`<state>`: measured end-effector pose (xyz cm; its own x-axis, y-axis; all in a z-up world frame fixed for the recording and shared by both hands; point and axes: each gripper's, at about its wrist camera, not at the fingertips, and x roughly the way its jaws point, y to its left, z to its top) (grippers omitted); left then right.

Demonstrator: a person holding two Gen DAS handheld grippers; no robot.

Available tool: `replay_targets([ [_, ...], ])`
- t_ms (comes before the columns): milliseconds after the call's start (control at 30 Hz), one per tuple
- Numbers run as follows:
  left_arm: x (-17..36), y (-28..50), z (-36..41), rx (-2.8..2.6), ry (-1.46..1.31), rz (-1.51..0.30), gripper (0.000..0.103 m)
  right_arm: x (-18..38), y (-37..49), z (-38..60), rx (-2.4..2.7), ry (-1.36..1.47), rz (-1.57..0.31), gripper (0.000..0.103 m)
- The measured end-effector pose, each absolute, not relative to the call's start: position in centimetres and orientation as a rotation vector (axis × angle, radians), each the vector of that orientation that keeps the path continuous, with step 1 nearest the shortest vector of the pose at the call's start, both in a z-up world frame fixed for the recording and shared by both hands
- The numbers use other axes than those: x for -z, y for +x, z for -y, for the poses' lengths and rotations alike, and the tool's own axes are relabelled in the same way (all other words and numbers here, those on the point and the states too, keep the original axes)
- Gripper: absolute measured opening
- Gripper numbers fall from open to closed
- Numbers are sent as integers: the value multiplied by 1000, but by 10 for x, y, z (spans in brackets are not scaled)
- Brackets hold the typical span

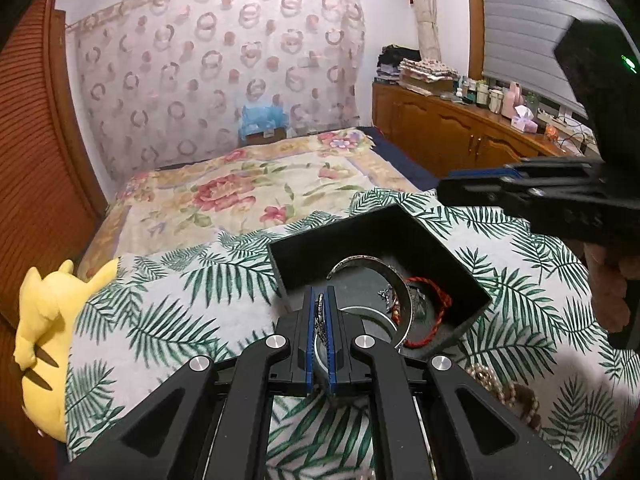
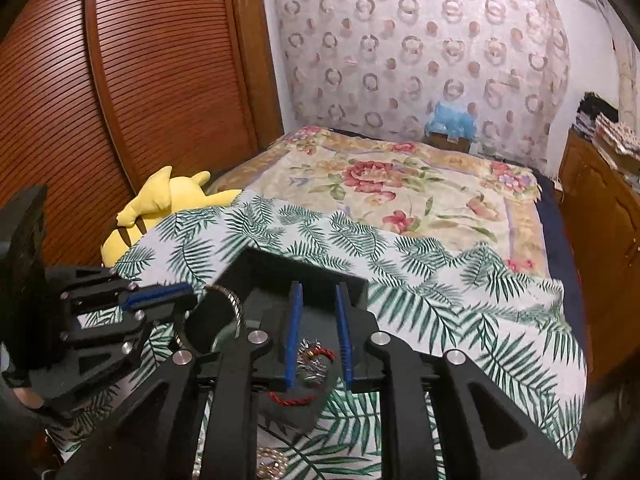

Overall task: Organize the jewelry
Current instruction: 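Lower both held pieces into the black box and open both tools, then close the right tool on the brown wooden bead strand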

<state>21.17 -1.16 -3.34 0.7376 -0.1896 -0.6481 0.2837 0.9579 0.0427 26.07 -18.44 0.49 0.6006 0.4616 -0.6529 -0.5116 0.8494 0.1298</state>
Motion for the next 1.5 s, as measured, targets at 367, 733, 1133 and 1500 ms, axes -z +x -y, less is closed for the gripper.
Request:
replay_targets([
  [367, 31, 226, 26, 282, 129, -696, 5, 22, 227, 229, -525, -63, -747, 19],
  [733, 21, 165, 20, 311, 140, -654, 32, 41, 156, 244, -557, -63, -762, 19],
  [1133, 39, 107, 27, 393, 102, -701, 33, 55, 98, 233, -567, -78, -776, 31],
  [1500, 62, 83, 3, 359, 58, -750, 39, 75, 118, 225, -584, -74, -867, 31],
])
